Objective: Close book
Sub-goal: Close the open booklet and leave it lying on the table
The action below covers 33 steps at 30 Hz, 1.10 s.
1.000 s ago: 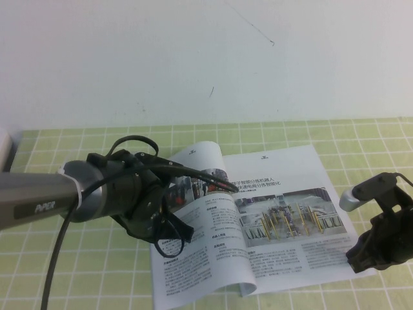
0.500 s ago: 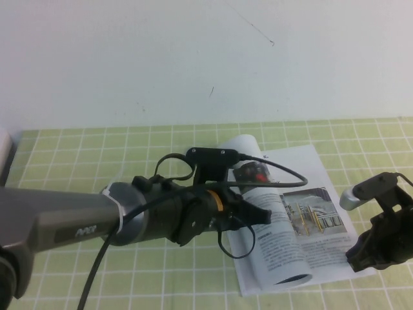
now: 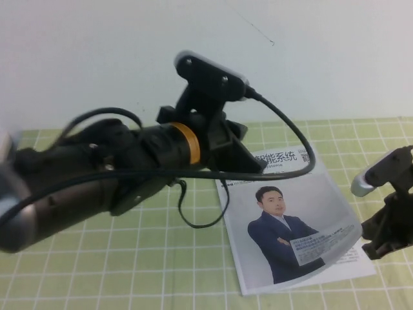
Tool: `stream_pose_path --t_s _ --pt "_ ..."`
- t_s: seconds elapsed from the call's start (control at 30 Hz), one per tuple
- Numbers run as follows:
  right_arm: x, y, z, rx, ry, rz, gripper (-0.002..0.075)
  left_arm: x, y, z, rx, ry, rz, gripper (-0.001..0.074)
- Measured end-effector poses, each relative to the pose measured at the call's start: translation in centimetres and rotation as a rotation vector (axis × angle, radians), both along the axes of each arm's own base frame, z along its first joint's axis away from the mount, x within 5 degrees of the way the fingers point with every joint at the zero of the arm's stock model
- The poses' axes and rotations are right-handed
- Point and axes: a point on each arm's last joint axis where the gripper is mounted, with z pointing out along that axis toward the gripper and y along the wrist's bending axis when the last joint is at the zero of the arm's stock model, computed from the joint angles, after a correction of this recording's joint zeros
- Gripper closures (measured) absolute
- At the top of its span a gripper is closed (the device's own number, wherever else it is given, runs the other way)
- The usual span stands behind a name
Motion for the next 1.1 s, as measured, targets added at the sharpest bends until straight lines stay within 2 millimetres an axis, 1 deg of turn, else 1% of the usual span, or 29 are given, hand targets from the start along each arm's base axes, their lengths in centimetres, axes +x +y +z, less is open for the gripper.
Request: stream_pose_path --t_s 0.07,0.13,0.23,0.3,0.33,0.4,0.47,0.53,0.63,0.77,0.9,1.0,1.1 --pt "-0.4 -0.3 1.7 -0.034 -0.067 0.043 0.0729 -1.2 1.7 2.3 0.049 -0.033 0.025 0.0737" --pt "-0.9 -0.5 3.3 -0.058 -0.123 0.068 0.0729 -2.5 3.6 4.1 0.114 -0.039 0.076 0.0737" --pt "-1.8 -0.9 5.8 -0.077 -0.213 0.068 0.0729 -4.2 6.7 6.2 0.206 -0.034 0.178 0.0737" --pt "-2.5 -1.1 7.4 -0.067 -0.258 0.052 0.0729 -5.6 8.9 7.6 0.221 -0.023 0.276 0.0737" --pt "-2.8 -1.1 7.9 -0.058 -0.268 0.042 0.0729 -6.4 10.0 8.4 0.207 -0.024 0.322 0.0737" --pt "-3.9 -1.2 9.6 -0.024 -0.299 0.011 0.0729 -8.1 12.0 9.5 0.148 -0.033 0.385 0.0737" --pt "-5.2 -1.3 11.0 0.019 -0.306 -0.019 0.0729 -10.4 14.0 10.3 0.064 -0.065 0.406 0.0737" --pt "-6.6 -1.4 12.1 0.051 -0.304 -0.026 0.0729 -12.9 16.0 10.6 -0.024 -0.106 0.399 0.0737" --pt "-9.2 -1.6 13.8 0.076 -0.326 -0.007 0.0729 -16.5 18.5 9.5 -0.146 -0.165 0.355 0.0737" --pt "-12.4 -2.2 16.1 0.087 -0.429 0.01 0.0729 -19.7 20.6 7.0 -0.256 -0.239 0.292 0.0737" --pt "-14.9 -2.6 17.6 0.091 -0.526 0.021 0.0729 -20.6 21.4 5.0 -0.279 -0.204 0.305 0.0737" --pt "-16.4 -2.9 18.0 0.079 -0.541 0.043 0.0729 -20.7 21.3 4.8 -0.278 -0.191 0.299 0.0737" --pt "-17.9 -3.1 17.4 0.069 -0.518 0.053 0.0729 -20.7 21.1 4.9 -0.288 -0.208 0.276 0.0737"
